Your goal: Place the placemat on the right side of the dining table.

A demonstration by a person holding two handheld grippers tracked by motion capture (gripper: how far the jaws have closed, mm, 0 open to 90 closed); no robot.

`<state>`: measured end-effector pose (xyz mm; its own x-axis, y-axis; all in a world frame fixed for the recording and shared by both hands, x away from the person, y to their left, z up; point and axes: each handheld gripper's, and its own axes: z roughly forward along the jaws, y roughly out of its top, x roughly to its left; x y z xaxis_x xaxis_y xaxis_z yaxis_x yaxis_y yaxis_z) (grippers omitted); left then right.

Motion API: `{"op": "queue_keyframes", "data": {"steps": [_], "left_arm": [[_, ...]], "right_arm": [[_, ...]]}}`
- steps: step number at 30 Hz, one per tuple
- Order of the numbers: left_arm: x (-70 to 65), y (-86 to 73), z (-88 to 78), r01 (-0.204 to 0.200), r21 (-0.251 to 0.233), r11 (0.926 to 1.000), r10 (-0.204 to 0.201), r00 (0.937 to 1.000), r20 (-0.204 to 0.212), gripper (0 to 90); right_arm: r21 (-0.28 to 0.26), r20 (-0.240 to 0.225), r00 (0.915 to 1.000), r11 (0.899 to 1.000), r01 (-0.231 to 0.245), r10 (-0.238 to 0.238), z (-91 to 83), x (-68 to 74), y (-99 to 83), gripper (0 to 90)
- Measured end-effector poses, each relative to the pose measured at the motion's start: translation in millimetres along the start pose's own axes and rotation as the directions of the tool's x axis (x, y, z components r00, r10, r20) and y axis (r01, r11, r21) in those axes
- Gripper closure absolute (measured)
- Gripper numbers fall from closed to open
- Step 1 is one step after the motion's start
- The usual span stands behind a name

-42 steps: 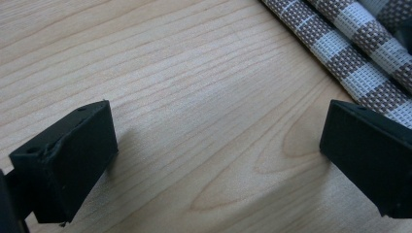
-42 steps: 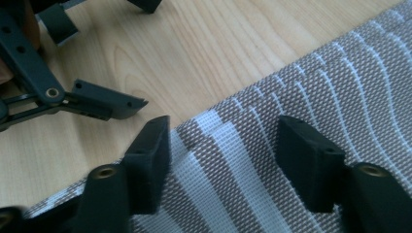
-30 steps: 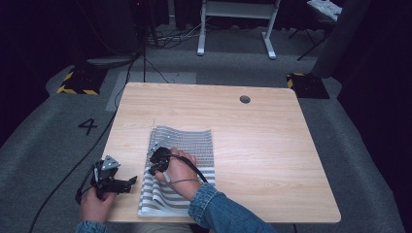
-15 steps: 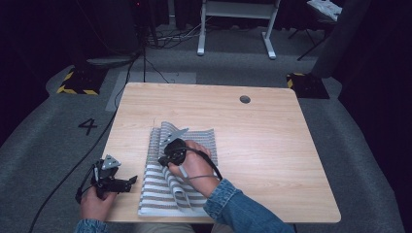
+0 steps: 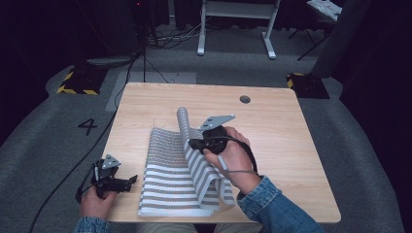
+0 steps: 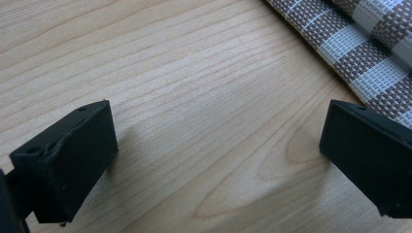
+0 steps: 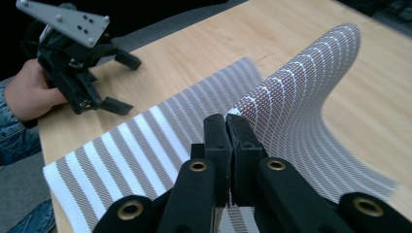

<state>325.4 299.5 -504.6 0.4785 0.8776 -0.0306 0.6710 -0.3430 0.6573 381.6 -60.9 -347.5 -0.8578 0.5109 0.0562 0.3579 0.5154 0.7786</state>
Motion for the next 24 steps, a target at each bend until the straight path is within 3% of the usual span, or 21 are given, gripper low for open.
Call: {"op": "queue_keyframes", "data": {"steps": [4,9,12,17,21,24], "left_arm": [[0.5,0.5,0.2,0.001,0.002,1.0000,-0.001,1.0000,0.004,0.3],[0.9,1.9,1.7,0.006,0.000,1.0000,-0.006,1.0000,-0.001,0.3],[0.8,2.7,2.6,0.014,-0.005,0.9999,-0.014,0.9999,-0.008,0.3],[0.5,1.7,1.7,0.009,-0.002,1.0000,-0.009,1.0000,-0.003,0.3],[0.3,1.2,0.8,0.006,0.002,1.0000,-0.006,1.0000,-0.003,0.3],[-0.8,-0.2,-0.4,0.006,0.003,1.0000,-0.006,1.0000,-0.005,0.3]], "right_arm": [[-0.016,0.036,0.9993,1.000,0.007,-0.006,-18.6,-10.8,0.8,88.9],[-0.060,0.100,0.9948,0.998,-0.012,0.018,-51.8,-33.1,1.5,89.0],[-0.067,0.124,0.9919,0.998,-0.019,0.027,-61.5,-40.9,0.9,89.0],[-0.067,0.201,0.9787,0.997,-0.030,0.043,-84.9,-66.9,-5.0,89.1],[-0.070,0.233,0.9714,0.997,-0.030,0.046,-96.9,-79.9,-5.5,89.1],[-0.069,0.278,0.9597,0.997,-0.024,0.042,-111.6,-95.5,-5.4,89.1]]}}
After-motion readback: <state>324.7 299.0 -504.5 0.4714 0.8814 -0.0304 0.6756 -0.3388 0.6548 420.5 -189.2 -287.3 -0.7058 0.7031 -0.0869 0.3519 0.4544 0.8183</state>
